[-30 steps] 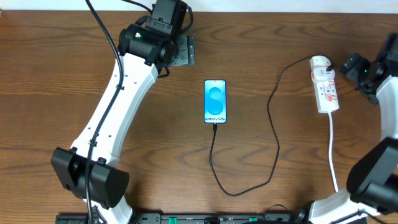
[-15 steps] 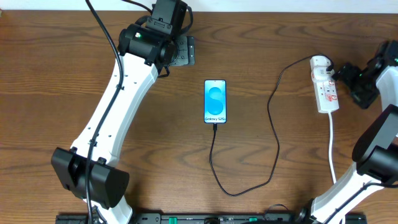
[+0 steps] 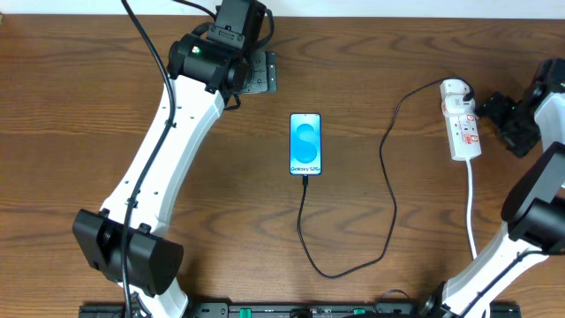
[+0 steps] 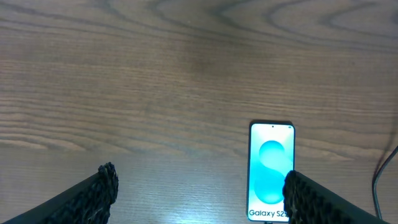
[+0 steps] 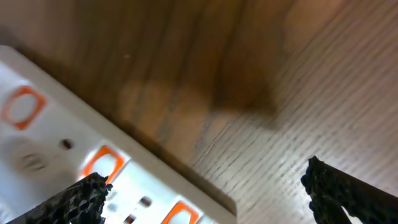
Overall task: Plug charger to phone and switch on socket
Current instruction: 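Position the right gripper over the power strip's orange switch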
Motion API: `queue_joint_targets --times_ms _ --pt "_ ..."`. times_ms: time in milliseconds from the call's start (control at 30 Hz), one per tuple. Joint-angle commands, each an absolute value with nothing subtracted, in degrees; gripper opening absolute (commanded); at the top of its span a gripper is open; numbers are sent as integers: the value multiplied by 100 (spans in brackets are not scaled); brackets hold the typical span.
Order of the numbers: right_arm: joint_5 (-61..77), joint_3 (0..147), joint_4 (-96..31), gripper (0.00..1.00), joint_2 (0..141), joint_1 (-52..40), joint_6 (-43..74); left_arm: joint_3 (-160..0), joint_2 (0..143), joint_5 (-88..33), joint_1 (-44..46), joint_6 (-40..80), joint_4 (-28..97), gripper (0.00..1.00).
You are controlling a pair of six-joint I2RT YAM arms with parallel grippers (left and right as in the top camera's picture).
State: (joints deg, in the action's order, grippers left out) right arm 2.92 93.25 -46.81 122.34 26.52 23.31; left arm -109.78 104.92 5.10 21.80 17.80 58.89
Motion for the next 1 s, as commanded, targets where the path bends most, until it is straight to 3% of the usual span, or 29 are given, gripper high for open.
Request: queue_joint_targets --times_ms 0,967 --pt "596 9391 -4569 99 12311 2799 2062 -10973 10523 628 2156 1789 5907 87" --pt "998 9292 -4482 99 12534 2851 1918 -10973 10523 628 2156 1789 5907 87"
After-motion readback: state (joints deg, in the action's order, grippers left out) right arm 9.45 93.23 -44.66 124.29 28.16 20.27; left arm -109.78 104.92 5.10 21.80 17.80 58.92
